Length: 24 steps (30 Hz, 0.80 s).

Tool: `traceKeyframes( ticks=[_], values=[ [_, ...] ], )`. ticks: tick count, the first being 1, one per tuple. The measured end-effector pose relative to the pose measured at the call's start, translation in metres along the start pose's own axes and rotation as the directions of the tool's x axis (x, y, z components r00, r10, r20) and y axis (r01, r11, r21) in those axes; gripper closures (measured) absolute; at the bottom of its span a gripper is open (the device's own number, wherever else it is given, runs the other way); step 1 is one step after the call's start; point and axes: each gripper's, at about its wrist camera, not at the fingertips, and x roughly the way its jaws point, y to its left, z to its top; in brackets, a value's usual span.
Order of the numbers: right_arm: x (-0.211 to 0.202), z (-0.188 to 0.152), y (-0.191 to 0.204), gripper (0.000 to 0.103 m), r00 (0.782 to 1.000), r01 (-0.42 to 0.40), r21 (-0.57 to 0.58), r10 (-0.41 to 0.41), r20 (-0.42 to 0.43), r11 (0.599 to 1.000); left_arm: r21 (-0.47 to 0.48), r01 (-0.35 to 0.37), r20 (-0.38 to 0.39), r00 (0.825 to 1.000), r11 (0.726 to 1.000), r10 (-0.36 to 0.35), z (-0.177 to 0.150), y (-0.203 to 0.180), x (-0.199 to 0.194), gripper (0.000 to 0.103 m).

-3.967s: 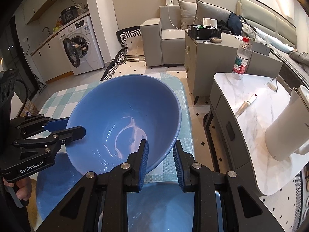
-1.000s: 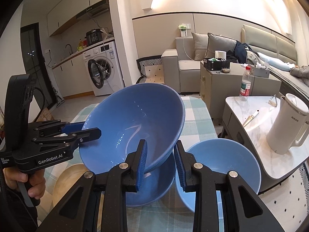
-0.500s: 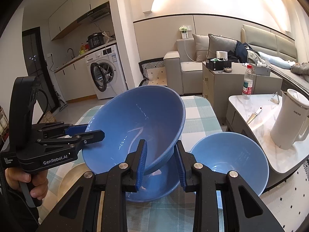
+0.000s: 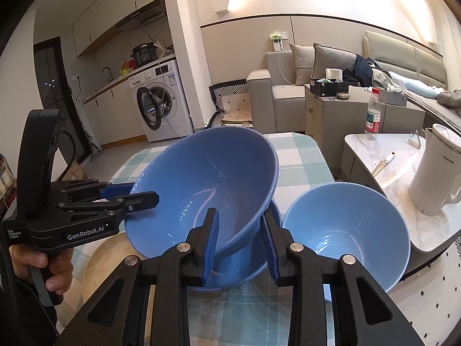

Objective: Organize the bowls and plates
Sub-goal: 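Carry the held blue bowl over another blue bowl with both grippers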

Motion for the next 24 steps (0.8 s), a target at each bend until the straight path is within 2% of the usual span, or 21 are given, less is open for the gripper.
traceKeyframes(
  ticks=[13, 24],
  values=[
    [0.001, -0.002, 0.001, 0.071, 1.000, -0.023, -0.002, 0.023, -0.013, 1.000, -0.016, -0.001, -0.015, 1.000, 1.000, 0.001, -0.007, 0.004, 0.005, 0.074],
    [0.015, -0.008, 0.002, 0.071, 0.998, -0.030, -0.025, 0.029, -0.053, 0.999, -0.015, -0.025, -0.057, 0.998, 1.000, 0.024, -0.017, 0.006, 0.018, 0.074]
  ],
)
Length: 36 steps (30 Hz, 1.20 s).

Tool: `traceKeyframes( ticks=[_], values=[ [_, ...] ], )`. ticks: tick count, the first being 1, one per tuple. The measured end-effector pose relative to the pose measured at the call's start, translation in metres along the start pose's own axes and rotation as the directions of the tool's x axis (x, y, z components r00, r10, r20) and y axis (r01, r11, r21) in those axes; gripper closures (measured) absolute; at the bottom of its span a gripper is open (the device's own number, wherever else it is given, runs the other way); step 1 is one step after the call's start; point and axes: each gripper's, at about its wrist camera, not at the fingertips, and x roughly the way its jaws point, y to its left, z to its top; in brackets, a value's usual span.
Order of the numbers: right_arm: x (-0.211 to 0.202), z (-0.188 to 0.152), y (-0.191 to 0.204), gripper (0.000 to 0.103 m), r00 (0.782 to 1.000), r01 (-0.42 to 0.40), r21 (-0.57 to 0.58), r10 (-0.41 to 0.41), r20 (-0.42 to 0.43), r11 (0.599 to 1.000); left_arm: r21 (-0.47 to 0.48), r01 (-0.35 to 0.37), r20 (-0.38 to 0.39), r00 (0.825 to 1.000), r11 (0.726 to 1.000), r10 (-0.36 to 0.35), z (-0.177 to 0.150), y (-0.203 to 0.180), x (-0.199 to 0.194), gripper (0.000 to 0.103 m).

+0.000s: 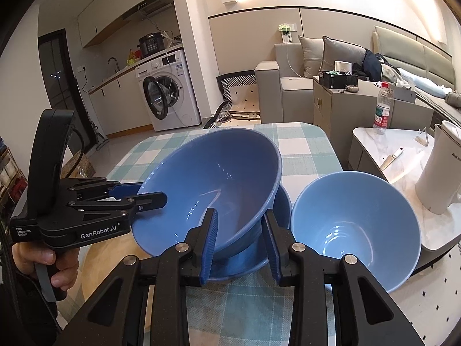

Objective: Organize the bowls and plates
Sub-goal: 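Carry the held blue bowl over another blue bowl with both grippers, then lower the held blue bowl into the other blue bowl with both grippers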

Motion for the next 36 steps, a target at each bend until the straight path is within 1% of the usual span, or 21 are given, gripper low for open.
traceKeyframes(
  ticks=[7, 9, 10, 21, 28, 35, 36],
  values=[
    [0.009, -0.001, -0.002, 0.071, 0.999, -0.008, 0.003, 0.008, -0.035, 1.000, 0.001, -0.012, -0.015, 1.000, 1.000, 0.012, -0.003, 0.000, 0.005, 0.074],
    [0.012, -0.002, -0.001, 0.065, 0.999, -0.008, -0.005, 0.008, -0.045, 1.000, 0.001, -0.011, -0.019, 1.000, 1.000, 0.011, -0.004, 0.001, 0.006, 0.074],
    [0.012, -0.002, 0.000, 0.065, 0.999, -0.008, -0.008, 0.007, -0.047, 1.000, 0.002, -0.008, -0.022, 1.000, 1.000, 0.008, -0.005, 0.001, 0.006, 0.074],
    [0.018, -0.004, 0.001, 0.064, 0.998, 0.005, -0.014, -0.006, -0.061, 1.000, 0.010, -0.017, -0.052, 0.998, 1.000, 0.018, -0.009, -0.001, 0.014, 0.073],
    [0.026, -0.006, -0.001, 0.062, 0.997, 0.005, -0.011, -0.006, -0.082, 1.000, 0.020, -0.027, -0.069, 0.997, 0.999, 0.029, -0.012, -0.001, 0.018, 0.071],
    [0.033, -0.007, -0.004, 0.053, 0.996, -0.007, -0.010, 0.006, -0.093, 1.000, 0.017, -0.024, -0.079, 0.997, 1.000, 0.025, -0.013, -0.002, 0.021, 0.071],
    [0.033, -0.007, -0.005, 0.053, 0.996, -0.007, -0.009, 0.007, -0.094, 1.000, 0.019, -0.026, -0.078, 0.997, 0.999, 0.027, -0.013, -0.002, 0.021, 0.071]
  ],
)
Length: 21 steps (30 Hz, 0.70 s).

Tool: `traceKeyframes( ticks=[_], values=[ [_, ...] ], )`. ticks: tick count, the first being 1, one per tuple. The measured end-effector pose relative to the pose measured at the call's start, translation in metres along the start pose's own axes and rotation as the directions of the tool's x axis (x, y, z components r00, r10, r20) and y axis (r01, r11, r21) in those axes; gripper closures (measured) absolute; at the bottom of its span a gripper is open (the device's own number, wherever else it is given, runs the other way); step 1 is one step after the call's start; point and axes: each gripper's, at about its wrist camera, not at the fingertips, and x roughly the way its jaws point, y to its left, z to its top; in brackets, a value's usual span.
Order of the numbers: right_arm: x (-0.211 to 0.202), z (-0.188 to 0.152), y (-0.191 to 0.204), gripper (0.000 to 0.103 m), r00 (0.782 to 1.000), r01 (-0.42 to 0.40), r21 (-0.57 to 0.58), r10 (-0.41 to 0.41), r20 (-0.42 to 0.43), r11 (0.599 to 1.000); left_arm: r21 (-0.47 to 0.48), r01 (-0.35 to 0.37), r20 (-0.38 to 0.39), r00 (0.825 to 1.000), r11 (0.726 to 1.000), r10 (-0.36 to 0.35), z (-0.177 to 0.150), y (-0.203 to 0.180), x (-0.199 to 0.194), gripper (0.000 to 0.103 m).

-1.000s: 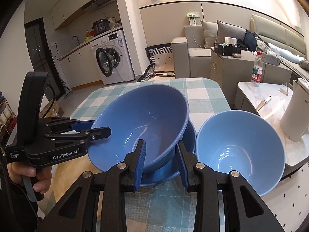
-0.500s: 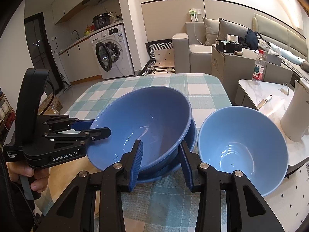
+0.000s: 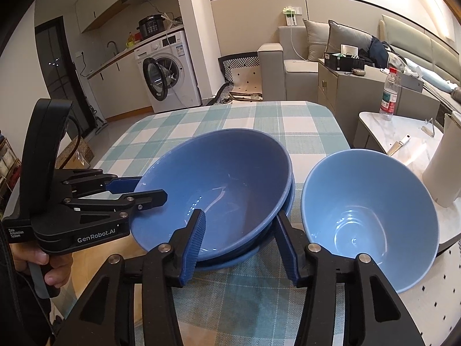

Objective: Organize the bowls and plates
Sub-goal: 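Lower the held blue bowl into the other blue bowl with both grippers, then open both grippers to release the bowl inside the other bowl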

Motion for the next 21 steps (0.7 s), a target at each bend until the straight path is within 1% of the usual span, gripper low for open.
traceKeyframes(
  ticks=[3, 7, 10, 13, 14, 15, 17, 18, 20, 21],
  values=[
    [0.0002, -0.0023, -0.0006, 0.052, 1.000, 0.001, 0.002, -0.001, -0.003, 1.000, -0.001, 0.002, 0.000, 1.000, 1.000, -0.002, 0.0000, -0.0001, 0.0002, 0.070],
    [0.0008, -0.0036, -0.0011, 0.049, 1.000, -0.004, 0.007, 0.004, -0.005, 1.000, 0.005, 0.009, -0.002, 1.000, 1.000, -0.009, 0.0002, -0.0025, 0.0011, 0.065],
    [0.0014, -0.0047, 0.0000, 0.045, 1.000, -0.008, 0.007, 0.008, -0.007, 1.000, 0.017, 0.008, -0.001, 1.000, 1.000, -0.008, -0.0002, -0.0052, 0.0011, 0.062],
    [0.0032, -0.0052, 0.0004, 0.034, 1.000, -0.009, 0.009, 0.009, -0.012, 1.000, 0.014, 0.016, 0.000, 1.000, 1.000, -0.016, -0.0003, -0.0050, 0.0005, 0.058],
    [0.0039, -0.0050, -0.0001, 0.026, 1.000, -0.006, 0.012, 0.007, -0.012, 1.000, 0.014, 0.015, 0.000, 1.000, 1.000, -0.015, -0.0002, -0.0047, 0.0002, 0.055],
    [0.0039, -0.0048, -0.0013, 0.022, 1.000, -0.010, 0.019, 0.010, -0.009, 1.000, 0.013, 0.014, 0.002, 1.000, 1.000, -0.014, -0.0005, -0.0045, -0.0002, 0.053],
    [0.0016, -0.0048, -0.0017, 0.021, 0.999, -0.032, 0.026, 0.032, 0.004, 0.999, 0.007, 0.010, 0.002, 1.000, 1.000, -0.010, -0.0002, -0.0036, -0.0011, 0.049],
    [0.0006, -0.0049, -0.0014, 0.017, 0.999, -0.031, 0.025, 0.031, 0.009, 0.999, 0.003, 0.010, 0.003, 1.000, 1.000, -0.010, -0.0002, -0.0031, -0.0013, 0.049],
    [-0.0010, -0.0047, -0.0012, 0.013, 1.000, -0.023, 0.023, 0.022, 0.020, 0.999, -0.008, 0.015, 0.001, 1.000, 1.000, -0.015, 0.0002, -0.0017, -0.0019, 0.048],
    [-0.0015, -0.0047, -0.0013, 0.013, 0.999, -0.024, 0.025, 0.023, 0.023, 0.999, -0.013, 0.017, 0.000, 1.000, 1.000, -0.017, 0.0004, -0.0011, -0.0023, 0.047]
  ],
)
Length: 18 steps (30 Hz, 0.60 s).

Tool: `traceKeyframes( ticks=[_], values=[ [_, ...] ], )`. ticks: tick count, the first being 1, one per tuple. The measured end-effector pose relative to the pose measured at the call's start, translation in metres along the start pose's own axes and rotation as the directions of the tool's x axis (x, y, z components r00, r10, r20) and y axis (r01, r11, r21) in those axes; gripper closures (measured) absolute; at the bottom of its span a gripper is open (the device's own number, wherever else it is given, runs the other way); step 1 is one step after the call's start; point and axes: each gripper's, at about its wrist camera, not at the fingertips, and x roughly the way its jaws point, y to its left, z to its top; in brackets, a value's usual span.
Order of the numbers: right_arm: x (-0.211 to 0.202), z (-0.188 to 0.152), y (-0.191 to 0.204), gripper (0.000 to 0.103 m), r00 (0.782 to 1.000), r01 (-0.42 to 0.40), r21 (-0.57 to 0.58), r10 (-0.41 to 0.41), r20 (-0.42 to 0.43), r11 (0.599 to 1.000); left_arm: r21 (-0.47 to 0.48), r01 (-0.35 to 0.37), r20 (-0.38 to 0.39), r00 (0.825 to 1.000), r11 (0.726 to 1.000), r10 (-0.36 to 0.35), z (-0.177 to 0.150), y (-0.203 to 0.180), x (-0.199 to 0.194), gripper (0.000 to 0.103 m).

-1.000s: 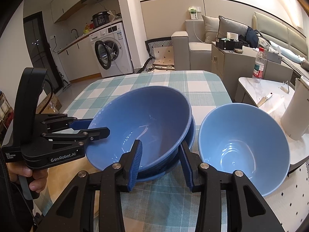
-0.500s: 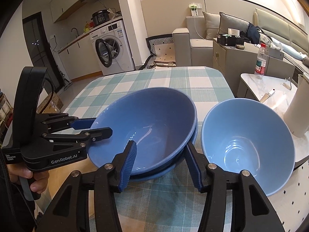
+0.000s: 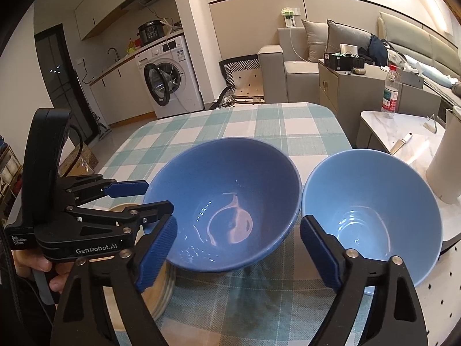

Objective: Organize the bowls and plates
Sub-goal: 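Open both grippers to release the bowl inside the other bowl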

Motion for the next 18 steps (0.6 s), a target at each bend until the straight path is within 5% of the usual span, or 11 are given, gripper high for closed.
traceKeyframes(
  ticks=[4, 7, 18],
  values=[
    [-0.002, 0.001, -0.001, 0.007, 1.000, 0.000, 0.007, 0.000, 0.008, 1.000, -0.020, 0.010, 0.000, 1.000, 1.000, -0.010, 0.001, 0.002, -0.003, 0.040],
    [-0.005, 0.002, -0.003, 0.003, 1.000, 0.003, 0.015, -0.004, 0.019, 1.000, -0.022, 0.004, 0.029, 1.000, 1.000, -0.003, 0.001, 0.001, -0.009, 0.015],
    [-0.029, 0.008, -0.015, 0.001, 0.995, 0.054, 0.045, -0.057, 0.083, 0.998, -0.033, 0.045, 0.061, 0.997, 0.998, -0.043, 0.007, -0.008, -0.019, 0.003]
  ],
)
